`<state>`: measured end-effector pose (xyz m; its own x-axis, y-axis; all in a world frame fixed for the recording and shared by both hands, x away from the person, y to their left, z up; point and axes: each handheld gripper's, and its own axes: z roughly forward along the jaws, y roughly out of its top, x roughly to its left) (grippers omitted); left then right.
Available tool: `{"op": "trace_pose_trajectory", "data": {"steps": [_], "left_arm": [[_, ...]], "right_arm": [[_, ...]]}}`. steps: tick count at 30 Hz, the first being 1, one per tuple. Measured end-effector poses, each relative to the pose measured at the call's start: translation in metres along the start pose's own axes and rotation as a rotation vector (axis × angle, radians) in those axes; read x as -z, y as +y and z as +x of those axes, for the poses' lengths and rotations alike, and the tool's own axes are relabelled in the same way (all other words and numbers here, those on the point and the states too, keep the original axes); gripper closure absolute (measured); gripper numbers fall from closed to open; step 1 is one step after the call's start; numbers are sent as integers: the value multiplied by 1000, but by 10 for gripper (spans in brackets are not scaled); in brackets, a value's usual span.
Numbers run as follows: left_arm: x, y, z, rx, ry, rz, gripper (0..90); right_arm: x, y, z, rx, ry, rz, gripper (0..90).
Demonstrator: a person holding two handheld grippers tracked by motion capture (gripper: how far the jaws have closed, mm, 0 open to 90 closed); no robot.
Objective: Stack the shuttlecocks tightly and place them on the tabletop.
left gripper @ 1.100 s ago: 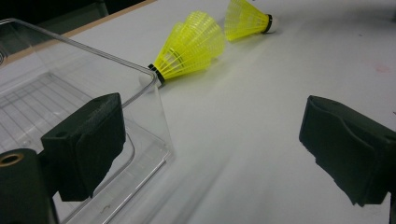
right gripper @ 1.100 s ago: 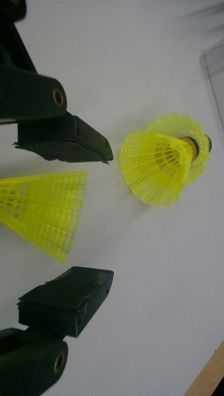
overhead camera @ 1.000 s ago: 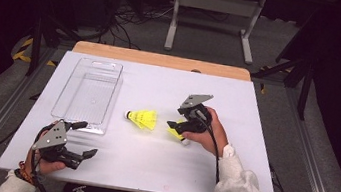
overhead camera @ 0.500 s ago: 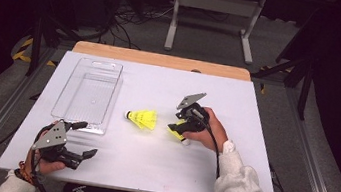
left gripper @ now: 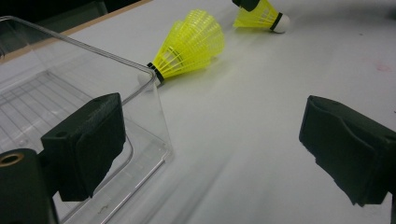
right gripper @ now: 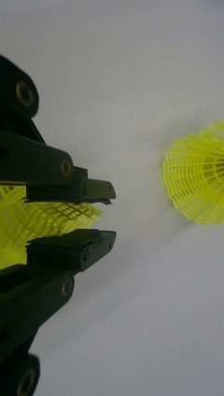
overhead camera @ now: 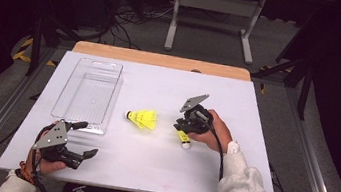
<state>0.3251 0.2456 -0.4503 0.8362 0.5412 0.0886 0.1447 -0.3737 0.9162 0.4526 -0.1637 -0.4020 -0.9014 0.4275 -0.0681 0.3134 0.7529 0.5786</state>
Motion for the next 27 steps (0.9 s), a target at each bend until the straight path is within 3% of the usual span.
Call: {"op": "trace_pose_trajectory", "data": {"steps": [5,13,21,27], "left_arm": [[0,0,0,1,0,1,79],[0,0,0,1,6,-4,79],[1,0,0,3,12,-6,79],[1,0,0,1,12,-7,79]], "right_arm": [[2,-1,0,-4,29,-22,861],[8,-2,0,-34,0,-89,888],[10,5,8,-96,-32,-234,889],[8,0,13,-152,-63,-326,888]]}}
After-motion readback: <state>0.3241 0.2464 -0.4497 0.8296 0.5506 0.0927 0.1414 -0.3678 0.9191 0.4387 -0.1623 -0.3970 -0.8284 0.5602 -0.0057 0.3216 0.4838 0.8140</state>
